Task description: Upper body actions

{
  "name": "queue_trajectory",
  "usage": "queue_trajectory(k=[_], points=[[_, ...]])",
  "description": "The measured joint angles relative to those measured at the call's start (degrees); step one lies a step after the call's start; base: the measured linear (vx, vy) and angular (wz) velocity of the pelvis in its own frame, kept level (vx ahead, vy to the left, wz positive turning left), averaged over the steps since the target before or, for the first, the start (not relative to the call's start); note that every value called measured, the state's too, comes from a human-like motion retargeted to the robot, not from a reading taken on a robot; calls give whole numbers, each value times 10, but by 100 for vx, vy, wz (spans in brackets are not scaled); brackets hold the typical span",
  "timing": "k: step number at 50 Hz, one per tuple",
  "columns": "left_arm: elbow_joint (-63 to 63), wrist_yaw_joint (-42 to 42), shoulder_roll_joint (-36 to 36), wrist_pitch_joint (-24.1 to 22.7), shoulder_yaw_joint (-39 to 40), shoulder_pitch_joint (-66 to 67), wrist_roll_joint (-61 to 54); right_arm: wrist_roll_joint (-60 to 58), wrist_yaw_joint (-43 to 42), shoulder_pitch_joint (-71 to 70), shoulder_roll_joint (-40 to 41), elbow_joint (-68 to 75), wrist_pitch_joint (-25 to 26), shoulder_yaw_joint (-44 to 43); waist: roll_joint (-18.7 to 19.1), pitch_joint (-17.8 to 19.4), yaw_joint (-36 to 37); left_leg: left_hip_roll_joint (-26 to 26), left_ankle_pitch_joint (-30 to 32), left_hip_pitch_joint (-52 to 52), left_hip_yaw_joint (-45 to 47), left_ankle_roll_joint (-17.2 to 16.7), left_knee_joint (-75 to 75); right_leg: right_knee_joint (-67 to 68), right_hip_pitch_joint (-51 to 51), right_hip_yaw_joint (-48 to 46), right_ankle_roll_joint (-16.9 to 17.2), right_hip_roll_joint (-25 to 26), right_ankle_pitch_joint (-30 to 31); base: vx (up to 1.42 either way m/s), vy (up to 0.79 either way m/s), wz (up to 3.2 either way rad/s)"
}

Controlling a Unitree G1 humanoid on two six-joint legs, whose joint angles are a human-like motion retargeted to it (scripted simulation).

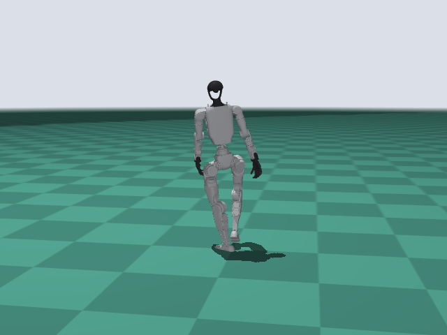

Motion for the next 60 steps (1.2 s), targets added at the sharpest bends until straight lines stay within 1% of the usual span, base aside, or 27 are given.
queue_trajectory(k=[5, 6, 7, 8, 10, 12, 13, 18, 23, 29, 32, 38, 40, 41, 42, 43, 44, 45, 46, 47, 48, 50, 55, 60], points=[[40, -11, -2, 12, -8, 53, 11, 4, 10, -12, 14, -32, -12, 16, -18, -18, 16, -28, -5, 3, 12, -4, -6, -180, 99, 76, 43, 39, 50, 3, -7, -18], [48, -16, -2, 17, -9, 63, 13, 3, 11, -16, 16, -39, -15, 20, -25, -21, 18, -37, -6, 4, 12, -5, -7, -217, 117, 96, 53, 41, 48, 2, -6, -2], [55, -20, -2, 21, -10, 73, 16, 2, 12, -19, 19, -46, -18, 24, -31, -23, 19, -46, -7, 4, 12, -6, -7, -250, 134, 115, 61, 43, 34, 1, -7, 3], [62, -23, -2, 25, -10, 82, 20, 0, 13, -24, 21, -52, -21, 28, -35, -25, 20, -52, -8, 4, 11, -7, -7, -275, 151, 131, 63, 44, -5, 1, -10, -1], [74, -29, -2, 31, -10, 101, 28, -7, 17, -31, 24, -62, -27, 38, -43, -31, 28, -62, -11, 2, 10, -10, -8, -322, 178, 115, 59, 33, -71, 2, -13, -11], [84, -34, -1, 33, -12, 121, 35, -16, 22, -38, 26, -68, -29, 44, -47, -37, 39, -68, -12, 2, 8, -14, -9, -354, 187, 114, 48, 33, -103, 3, -13, -18], [88, -37, -1, 34, -13, 130, 38, -21, 24, -41, 26, -71, -30, 47, -47, -38, 47, -68, -13, 2, 9, -16, -9, -366, 187, 119, 43, 34, -109, -1, -10, -25], [100, -40, -1, 39, -7, 157, 41, -39, 26, -58, 26, -84, -36, 57, -43, -31, 66, -60, -13, 2, 16, -27, -7, -407, 192, 116, 51, 34, -91, -8, -16, -12], [88, -42, -3, 39, 1, 180, 42, -36, 15, -62, 25, -76, -35, 56, -35, -31, 62, -48, -9, -1, 15, -37, -6, -412, 192, 116, 39, 46, -94, -6, -12, 15], [52, -55, -4, 22, 9, 211, 72, 2, 3, -52, 21, -37, -30, 51, -31, -31, 65, -37, -10, 1, 6, -49, 1, -416, 203, 103, 27, 52, -104, -3, -14, 23], [50, -48, -2, 16, 14, 229, 91, 34, -8, -50, 20, -10, -29, 55, -28, -34, 68, -31, -14, 2, -1, -55, 10, -422, 213, 98, 21, 56, -108, -1, -15, 18], [68, -19, 6, 28, 31, 279, 97, 80, -25, -93, 24, 54, -17, 91, -19, -38, 66, -14, -32, -4, -8, -69, 53, -427, 228, 95, 9, 65, -118, -2, -13, 21], [69, 11, 8, 26, 25, 299, 90, 72, -32, -112, 29, 56, -10, 111, -19, -37, 26, -5, -40, -32, -52, -74, 104, -426, 236, 56, 8, 58, -127, -9, -15, 203], [69, 27, 8, 19, 23, 309, 88, 62, -33, -126, 32, 56, -9, 119, -12, -37, -18, -8, -38, -47, -100, -72, 130, -428, 241, 11, 8, 60, -135, -15, -18, 342], [69, 41, 8, 11, 23, 319, 85, 51, -34, -140, 36, 56, -9, 127, -5, -35, -57, -2, -34, -69, -146, -78, 170, -429, 246, -29, 8, 62, -141, -17, -15, 352], [68, 50, 5, 2, 29, 327, 78, 42, -32, -158, 41, 56, -10, 136, 0, -31, -85, 20, -25, -108, -188, -100, 235, -430, 250, -55, 9, 63, -145, -16, -7, 119], [68, 53, 0, -2, 40, 337, 70, 38, -28, -174, 47, 54, -11, 146, -7, -26, -52, 27, 7, -115, -159, -103, 261, -426, 249, -21, 5, 58, -143, -16, -5, -185], [68, 55, -6, -4, 54, 348, 61, 38, -22, -187, 53, 51, -13, 157, -22, -19, 11, 26, 52, -105, -95, -97, 267, -421, 247, 44, -2, 49, -139, -17, -8, -375], [71, 47, -6, -3, 58, 353, 55, 43, -14, -201, 59, 43, -16, 156, -39, -7, 56, 34, 81, -115, -67, -97, 309, -417, 250, 82, -3, 34, -136, -16, -10, -331], [74, 39, -5, -1, 62, 357, 50, 49, -6, -215, 64, 34, -20, 154, -50, 2, 82, 41, 106, -129, -57, -91, 349, -415, 253, 100, -4, 24, -135, -17, -12, -81], [78, 26, -2, 3, 64, 360, 46, 59, 3, -230, 68, 25, -25, 149, -48, 5, 72, 42, 121, -152, -84, -73, 388, -418, 258, 76, -5, 25, -136, -17, -14, 50], [85, 2, 2, 12, 68, 370, 45, 78, 23, -259, 73, 9, -36, 140, -50, 12, 83, 50, 117, -203, -108, -56, 480, -421, 264, 62, -7, 21, -135, -13, -11, 73], [105, -46, 7, 37, 76, 394, 91, 100, 48, -328, 80, -25, -51, 102, -43, 19, 133, 101, 68, -320, -104, -18, 683, -422, 263, 62, -14, 19, -131, -10, -3, -6], [119, -82, 12, 42, 70, 416, 159, 129, 77, -375, 86, -57, -55, 88, -40, 22, 152, 108, 55, -403, -112, -10, 802, -423, 262, 65, -21, 16, -132, -1, 0, -2]])
